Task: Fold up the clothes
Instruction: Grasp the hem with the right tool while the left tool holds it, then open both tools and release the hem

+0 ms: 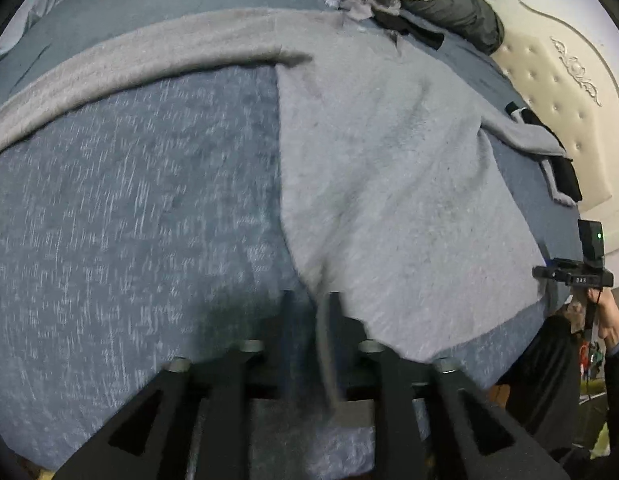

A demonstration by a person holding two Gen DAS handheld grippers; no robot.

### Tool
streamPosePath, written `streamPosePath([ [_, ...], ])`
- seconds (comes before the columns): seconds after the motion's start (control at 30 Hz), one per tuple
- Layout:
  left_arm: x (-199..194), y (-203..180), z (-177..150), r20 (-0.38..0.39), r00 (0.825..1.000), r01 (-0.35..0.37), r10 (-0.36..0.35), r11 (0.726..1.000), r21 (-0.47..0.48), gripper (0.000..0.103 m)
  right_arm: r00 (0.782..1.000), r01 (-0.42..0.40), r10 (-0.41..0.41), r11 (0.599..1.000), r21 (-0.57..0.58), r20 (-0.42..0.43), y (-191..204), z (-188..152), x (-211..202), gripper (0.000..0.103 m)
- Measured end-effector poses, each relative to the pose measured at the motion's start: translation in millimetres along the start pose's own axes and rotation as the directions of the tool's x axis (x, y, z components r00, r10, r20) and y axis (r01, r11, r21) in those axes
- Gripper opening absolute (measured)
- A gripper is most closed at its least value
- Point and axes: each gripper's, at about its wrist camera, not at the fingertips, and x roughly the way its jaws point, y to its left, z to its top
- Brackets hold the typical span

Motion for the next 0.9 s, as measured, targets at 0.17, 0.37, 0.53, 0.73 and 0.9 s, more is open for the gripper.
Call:
streamPosePath([
  [0.17,14,16,-15,-0.057,0.998,0.026,-0.029,0.998,-0.053,0.043,0.998,-0.056,0.057,0.998,-0.016,0.019,-1,-2,-1,0.035],
  [0.37,15,19,-20,-0.04,0.991,0.126,-0.131,0.986,-0.106,0.044,0.995,-0.078,0.081,0.996,-0.053,0.054,4,-9,-15,0.008],
  [0.53,-2,18,-19,-0.011,0.991,0.13,-0.132,0.987,-0.097,0.046,0.992,-0.096,0.097,0.995,-0.016,0.083,-9,-11,-24,0.003],
  [0.73,4,14,-20,-0.027,0.991,0.125,-0.128,0.988,-0.092,0.047,0.993,-0.073,0.073,0.997,-0.003,0.095,-10,-18,-22,0.006],
  [0.9,6,9,-18,-0.03,0.992,0.119,-0.122,0.989,-0.087,0.047,0.99,0.048,-0.035,0.994,-0.095,0.135,23,-19,-32,0.053],
])
